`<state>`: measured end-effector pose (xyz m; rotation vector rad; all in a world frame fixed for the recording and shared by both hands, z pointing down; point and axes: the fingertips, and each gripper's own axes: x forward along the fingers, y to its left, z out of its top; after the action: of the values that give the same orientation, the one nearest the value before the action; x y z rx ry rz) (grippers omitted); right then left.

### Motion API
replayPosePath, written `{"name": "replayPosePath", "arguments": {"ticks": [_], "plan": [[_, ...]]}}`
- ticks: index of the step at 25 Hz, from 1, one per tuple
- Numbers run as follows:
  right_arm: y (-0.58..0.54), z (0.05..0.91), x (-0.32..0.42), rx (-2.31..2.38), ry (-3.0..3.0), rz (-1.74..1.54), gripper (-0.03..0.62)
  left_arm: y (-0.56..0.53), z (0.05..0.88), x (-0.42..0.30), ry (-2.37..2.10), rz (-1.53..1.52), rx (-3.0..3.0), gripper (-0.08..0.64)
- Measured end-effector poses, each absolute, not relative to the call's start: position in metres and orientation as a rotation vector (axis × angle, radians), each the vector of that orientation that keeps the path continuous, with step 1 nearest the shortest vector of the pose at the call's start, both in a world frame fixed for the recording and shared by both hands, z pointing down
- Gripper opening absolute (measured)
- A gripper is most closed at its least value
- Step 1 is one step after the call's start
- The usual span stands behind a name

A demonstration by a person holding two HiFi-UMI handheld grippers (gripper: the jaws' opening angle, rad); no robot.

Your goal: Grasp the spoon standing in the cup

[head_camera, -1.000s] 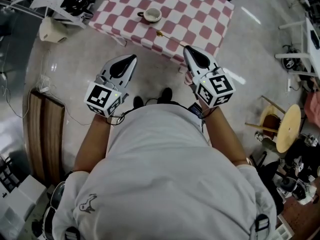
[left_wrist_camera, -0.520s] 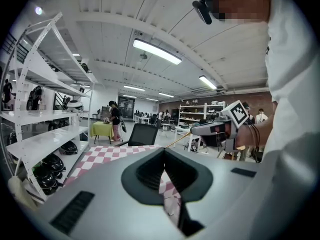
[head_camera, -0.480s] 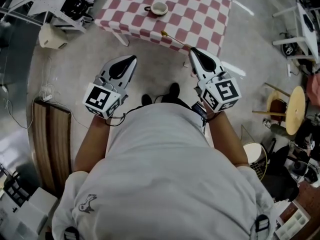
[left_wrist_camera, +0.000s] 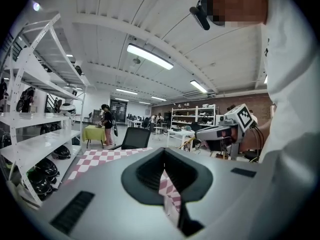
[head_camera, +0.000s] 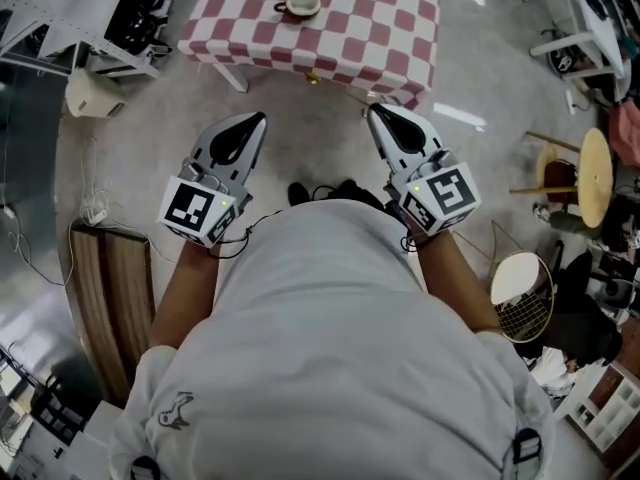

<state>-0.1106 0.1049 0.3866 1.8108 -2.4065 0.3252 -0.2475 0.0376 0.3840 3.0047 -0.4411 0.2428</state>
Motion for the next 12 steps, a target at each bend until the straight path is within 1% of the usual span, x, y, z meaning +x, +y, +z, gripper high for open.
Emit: {"name": "replayPosePath", "arguments": {"ticks": [12], "plan": [[0.123,0.369,-0.126,1.815,-2.409,0.281,0.034,0.047,0.382,-0.246,-0.391,0.211,2.999,0.014]]}}
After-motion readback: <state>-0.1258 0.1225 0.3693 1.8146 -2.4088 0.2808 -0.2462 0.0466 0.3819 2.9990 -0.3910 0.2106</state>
